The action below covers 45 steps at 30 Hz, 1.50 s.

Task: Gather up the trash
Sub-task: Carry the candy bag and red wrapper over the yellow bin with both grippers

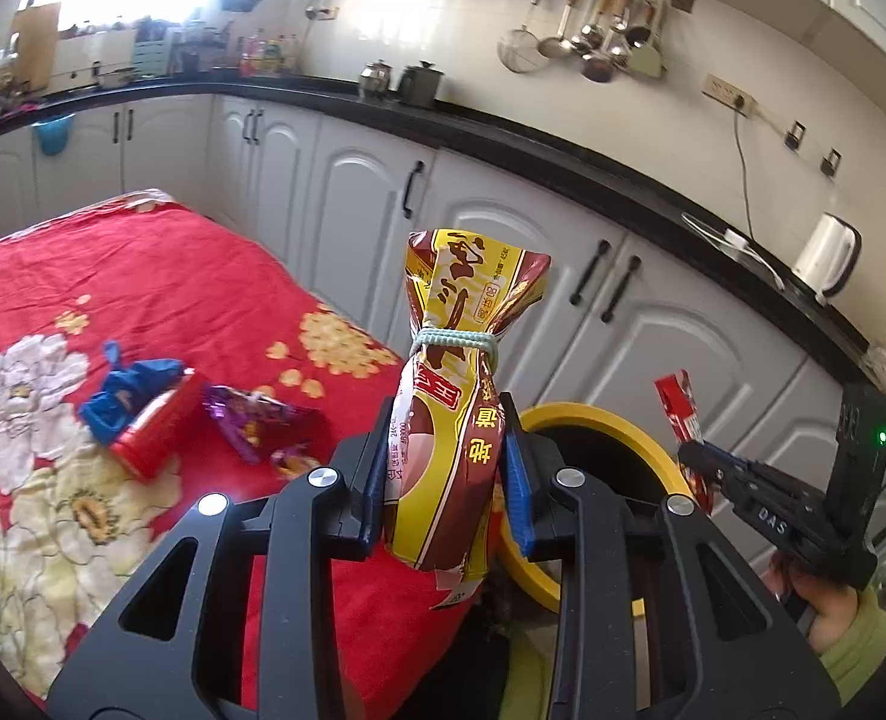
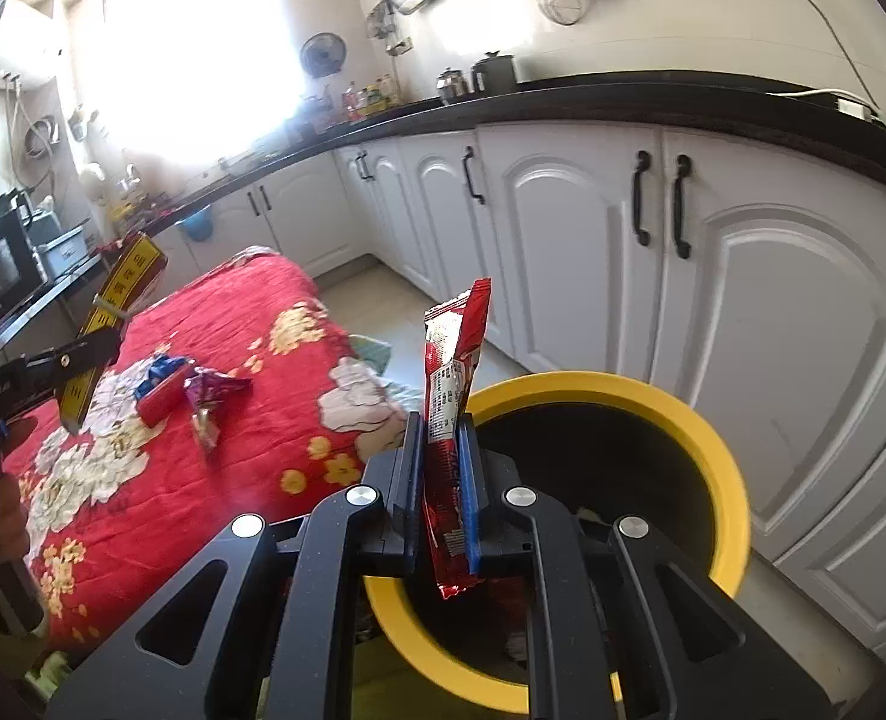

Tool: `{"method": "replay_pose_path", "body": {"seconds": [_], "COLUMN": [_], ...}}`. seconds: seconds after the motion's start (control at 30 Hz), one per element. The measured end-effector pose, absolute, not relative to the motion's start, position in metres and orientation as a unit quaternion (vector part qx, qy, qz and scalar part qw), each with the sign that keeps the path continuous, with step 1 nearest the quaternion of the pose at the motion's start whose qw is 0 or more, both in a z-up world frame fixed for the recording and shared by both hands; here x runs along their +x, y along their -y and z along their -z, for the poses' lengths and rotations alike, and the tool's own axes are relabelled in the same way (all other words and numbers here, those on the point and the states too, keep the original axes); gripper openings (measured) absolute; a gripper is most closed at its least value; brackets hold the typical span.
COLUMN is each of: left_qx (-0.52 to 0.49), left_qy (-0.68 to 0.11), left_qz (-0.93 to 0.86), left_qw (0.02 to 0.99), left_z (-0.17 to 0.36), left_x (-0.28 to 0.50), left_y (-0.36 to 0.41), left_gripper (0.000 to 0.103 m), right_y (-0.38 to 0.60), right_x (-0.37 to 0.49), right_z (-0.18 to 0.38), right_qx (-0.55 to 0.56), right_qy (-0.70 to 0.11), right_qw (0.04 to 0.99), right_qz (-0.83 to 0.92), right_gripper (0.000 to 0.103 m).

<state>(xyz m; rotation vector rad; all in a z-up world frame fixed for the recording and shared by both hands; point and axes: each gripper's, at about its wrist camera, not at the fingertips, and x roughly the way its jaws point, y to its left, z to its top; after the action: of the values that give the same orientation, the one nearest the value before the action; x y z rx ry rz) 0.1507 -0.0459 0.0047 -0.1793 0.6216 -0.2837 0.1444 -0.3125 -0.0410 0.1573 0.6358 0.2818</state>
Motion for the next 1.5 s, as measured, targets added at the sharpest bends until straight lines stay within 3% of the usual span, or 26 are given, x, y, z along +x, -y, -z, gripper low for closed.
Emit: {"method": "replay_pose_path", "body": {"seconds": [0.77, 1.5], "left_qx": [-0.017, 0.029], "left_qy": [-0.358, -0.416], "left_qz": [0.212, 0.225], "left_qw": [0.909, 0.881], "left_z": [0.039, 0.084], "left_x": [0.172, 0.188], "left_y": [0.147, 0.188], "left_gripper": [0.025, 0.025], "right_y": [0.364, 0.382], "right_x": [0.149, 0.153], "right_z": [0.076, 0.111], "right_qx": [0.113, 0.138], "right_qy": [-0.339, -0.380], "right_qw": [0.930, 0.912], "right_qz": [-0.089, -0.070], "right_gripper": [0.011, 0.011]}}
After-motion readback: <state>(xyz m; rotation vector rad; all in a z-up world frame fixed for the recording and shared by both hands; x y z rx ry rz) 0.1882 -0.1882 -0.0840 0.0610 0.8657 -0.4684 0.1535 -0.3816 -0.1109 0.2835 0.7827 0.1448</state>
